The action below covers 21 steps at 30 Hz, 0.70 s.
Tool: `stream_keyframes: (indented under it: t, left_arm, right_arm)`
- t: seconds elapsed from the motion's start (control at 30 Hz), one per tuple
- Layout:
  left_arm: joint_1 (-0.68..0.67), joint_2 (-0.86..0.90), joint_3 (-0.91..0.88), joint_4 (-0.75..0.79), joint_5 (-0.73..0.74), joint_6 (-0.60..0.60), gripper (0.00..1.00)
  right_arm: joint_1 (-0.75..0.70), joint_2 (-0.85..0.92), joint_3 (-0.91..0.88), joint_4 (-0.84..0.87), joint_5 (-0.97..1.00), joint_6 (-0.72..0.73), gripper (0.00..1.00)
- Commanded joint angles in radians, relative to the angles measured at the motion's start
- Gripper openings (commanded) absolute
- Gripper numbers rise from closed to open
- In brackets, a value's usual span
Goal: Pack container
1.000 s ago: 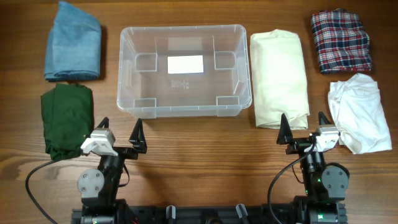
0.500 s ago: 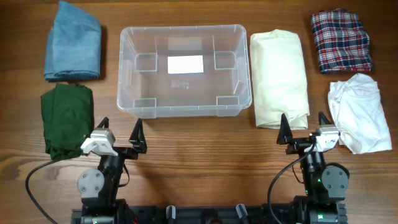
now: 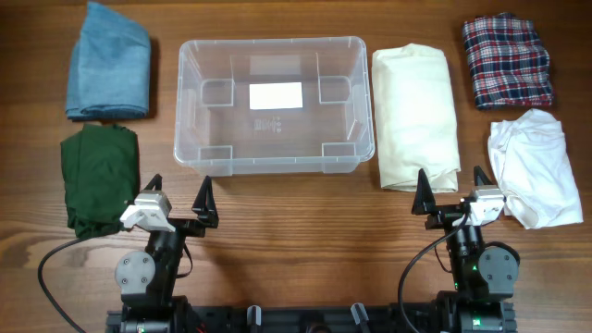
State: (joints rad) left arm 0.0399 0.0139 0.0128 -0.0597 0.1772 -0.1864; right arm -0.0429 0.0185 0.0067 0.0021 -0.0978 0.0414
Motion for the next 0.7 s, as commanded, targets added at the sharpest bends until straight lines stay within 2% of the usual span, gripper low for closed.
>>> stream_keyframes:
  t: [0.0,0.43,0.53,0.67]
  left_arm:
    - [0.005,-0.005,-0.007,-0.001,-0.010,-0.005,1.00]
    - [0.005,-0.005,-0.007,-0.001,-0.010,-0.005,1.00]
    - [0.005,-0.005,-0.007,-0.001,-0.010,-0.005,1.00]
    - [0.005,-0.005,-0.007,-0.001,-0.010,-0.005,1.00]
  right_arm:
    - [-0.004,-0.002,-0.002,0.005,-0.015,0.014,1.00]
    - [-0.004,-0.002,-0.002,0.005,-0.015,0.013,0.99]
    - [-0.004,-0.003,-0.002,0.021,0.057,-0.045,1.00]
    - [-0.004,-0.003,-0.001,0.053,0.016,-0.042,1.00]
